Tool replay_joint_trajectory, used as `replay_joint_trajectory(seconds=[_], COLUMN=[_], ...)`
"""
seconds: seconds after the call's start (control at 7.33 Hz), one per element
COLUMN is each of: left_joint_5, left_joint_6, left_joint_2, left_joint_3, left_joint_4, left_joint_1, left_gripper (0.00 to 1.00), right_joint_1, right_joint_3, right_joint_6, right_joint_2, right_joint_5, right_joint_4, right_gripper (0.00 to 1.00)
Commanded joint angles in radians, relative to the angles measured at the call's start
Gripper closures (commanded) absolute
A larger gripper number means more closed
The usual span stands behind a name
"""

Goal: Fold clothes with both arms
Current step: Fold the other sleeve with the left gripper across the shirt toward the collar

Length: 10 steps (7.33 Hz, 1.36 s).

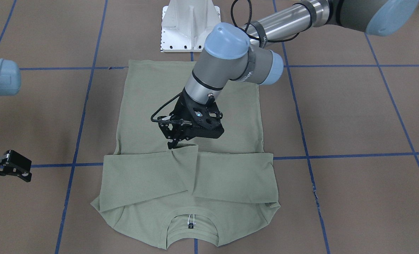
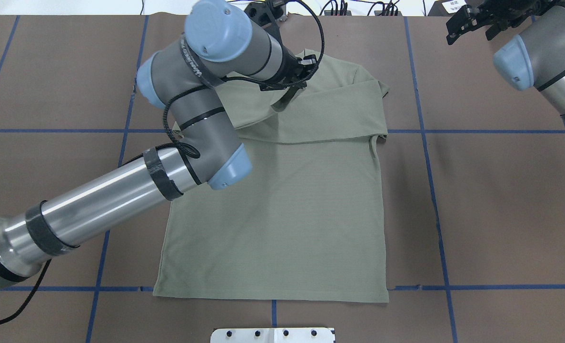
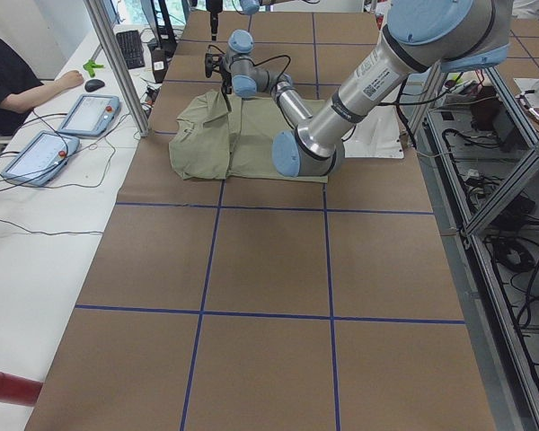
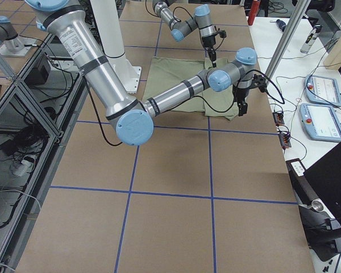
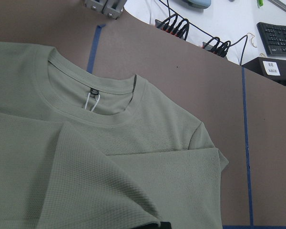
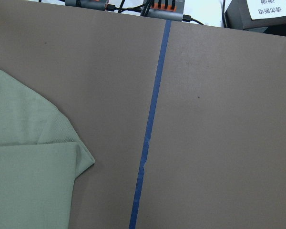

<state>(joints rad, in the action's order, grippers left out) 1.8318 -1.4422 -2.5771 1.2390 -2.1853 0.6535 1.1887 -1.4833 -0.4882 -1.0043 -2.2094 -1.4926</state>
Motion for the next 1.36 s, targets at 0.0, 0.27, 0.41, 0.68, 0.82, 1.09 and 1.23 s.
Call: replay_joint_trajectory(seconds=[0.0,0.27,0.41,0.68,0.82,1.09,1.23], left_joint_5=[-0.064,-0.078,-0.078,-0.069,-0.047,0.126,0.147], left_joint_6=[0.003,0.003,0.000,0.023,0.095,0.248,0.355], left_joint_2=[-0.064,-0.095,-0.147,-0.132,-0.100,-0.019,0.033], left_joint_3=[-0.160,-0.194,-0.240,-0.233,-0.208,-0.063,0.009], left_joint_4=[-0.158,-0.205,-0.209,-0.194,-0.144,0.090,0.176], left_joint_1=[-0.076,-0.132,-0.146,-0.143,-0.118,0.007,0.056], left_gripper=[1.00,0.51,0.48,0.00,0.00,0.00,0.00], right_joint_1=[0.000,0.000,0.000,-0.012,-0.046,-0.102,-0.138], right_joint_3=[0.000,0.000,0.000,0.000,0.000,-0.002,-0.003], right_joint_6=[0.000,0.000,0.000,-0.042,-0.106,-0.203,-0.264], right_joint_2=[0.000,-0.002,-0.002,0.003,0.018,0.044,0.077], right_joint_5=[0.000,0.002,0.002,0.002,0.003,0.007,0.038], right_joint_4=[0.000,0.000,0.000,0.002,0.003,0.003,0.006], right_gripper=[0.00,0.00,0.00,0.00,0.00,0.00,0.00])
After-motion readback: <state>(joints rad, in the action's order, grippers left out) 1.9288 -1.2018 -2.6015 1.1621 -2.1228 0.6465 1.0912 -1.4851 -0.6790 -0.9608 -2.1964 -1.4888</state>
